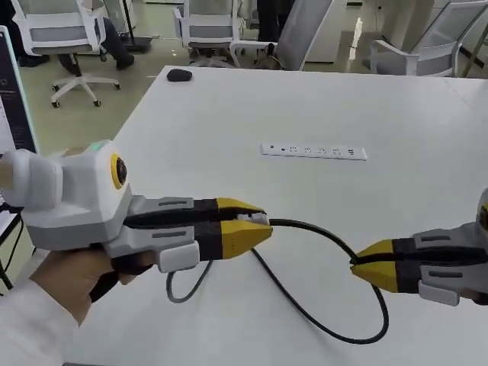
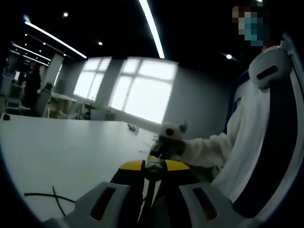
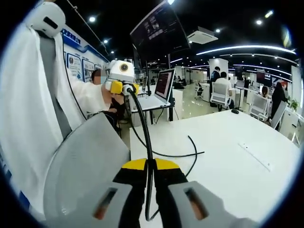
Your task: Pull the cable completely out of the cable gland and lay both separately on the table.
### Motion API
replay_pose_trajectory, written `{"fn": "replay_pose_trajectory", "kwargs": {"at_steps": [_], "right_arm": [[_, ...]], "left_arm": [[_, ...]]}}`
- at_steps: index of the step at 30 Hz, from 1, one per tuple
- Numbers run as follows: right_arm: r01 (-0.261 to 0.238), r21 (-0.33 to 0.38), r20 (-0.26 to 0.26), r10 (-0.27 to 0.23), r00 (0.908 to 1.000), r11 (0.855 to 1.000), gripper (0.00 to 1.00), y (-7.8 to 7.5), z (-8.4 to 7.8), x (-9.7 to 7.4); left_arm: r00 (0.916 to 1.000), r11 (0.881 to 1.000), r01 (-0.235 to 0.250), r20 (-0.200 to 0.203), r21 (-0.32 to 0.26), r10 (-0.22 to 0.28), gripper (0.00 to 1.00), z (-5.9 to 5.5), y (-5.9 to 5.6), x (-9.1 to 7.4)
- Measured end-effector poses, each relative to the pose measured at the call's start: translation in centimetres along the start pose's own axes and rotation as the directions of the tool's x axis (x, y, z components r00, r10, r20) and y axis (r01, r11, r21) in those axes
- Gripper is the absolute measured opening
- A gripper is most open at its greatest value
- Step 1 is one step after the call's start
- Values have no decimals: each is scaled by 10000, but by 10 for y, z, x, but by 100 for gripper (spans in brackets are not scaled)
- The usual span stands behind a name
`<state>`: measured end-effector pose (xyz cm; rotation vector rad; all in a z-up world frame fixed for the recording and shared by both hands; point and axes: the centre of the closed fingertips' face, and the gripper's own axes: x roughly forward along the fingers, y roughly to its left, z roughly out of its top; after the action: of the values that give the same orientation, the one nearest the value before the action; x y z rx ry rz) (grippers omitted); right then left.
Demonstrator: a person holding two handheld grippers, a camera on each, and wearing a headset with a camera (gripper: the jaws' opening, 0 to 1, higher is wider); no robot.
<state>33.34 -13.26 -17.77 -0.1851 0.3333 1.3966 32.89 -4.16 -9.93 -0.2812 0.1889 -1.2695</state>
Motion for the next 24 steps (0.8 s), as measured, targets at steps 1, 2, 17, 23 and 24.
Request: {"fn": "replay_pose_trajectory", "kwargs": {"at_steps": [1, 2, 17, 23, 24], "right_arm": [[-58, 50, 161, 57, 9999, 10000, 4, 1, 7, 0], [-82, 46, 295, 81, 9995, 10000, 8, 2, 13, 0], [-1000, -1181, 803, 1099, 9907, 9880, 21, 28, 72, 35], [-1139, -1136, 776, 1231, 9894, 9870, 18, 29, 68, 37], [-1161, -1132, 785, 1253, 9890, 9868, 17, 29, 69, 37]], "left_arm": [[10000, 10000, -17, -18, 57, 18, 16, 0, 0, 0], [10000, 10000, -33, -62, 73, 34, 16, -1, 0, 1], [9977, 9990, 421, -547, 150, -412, 16, -11, -12, 23], [9976, 9990, 422, -557, 155, -413, 16, -11, -12, 21], [9976, 9990, 427, -558, 158, -418, 16, -11, -12, 21]]}}
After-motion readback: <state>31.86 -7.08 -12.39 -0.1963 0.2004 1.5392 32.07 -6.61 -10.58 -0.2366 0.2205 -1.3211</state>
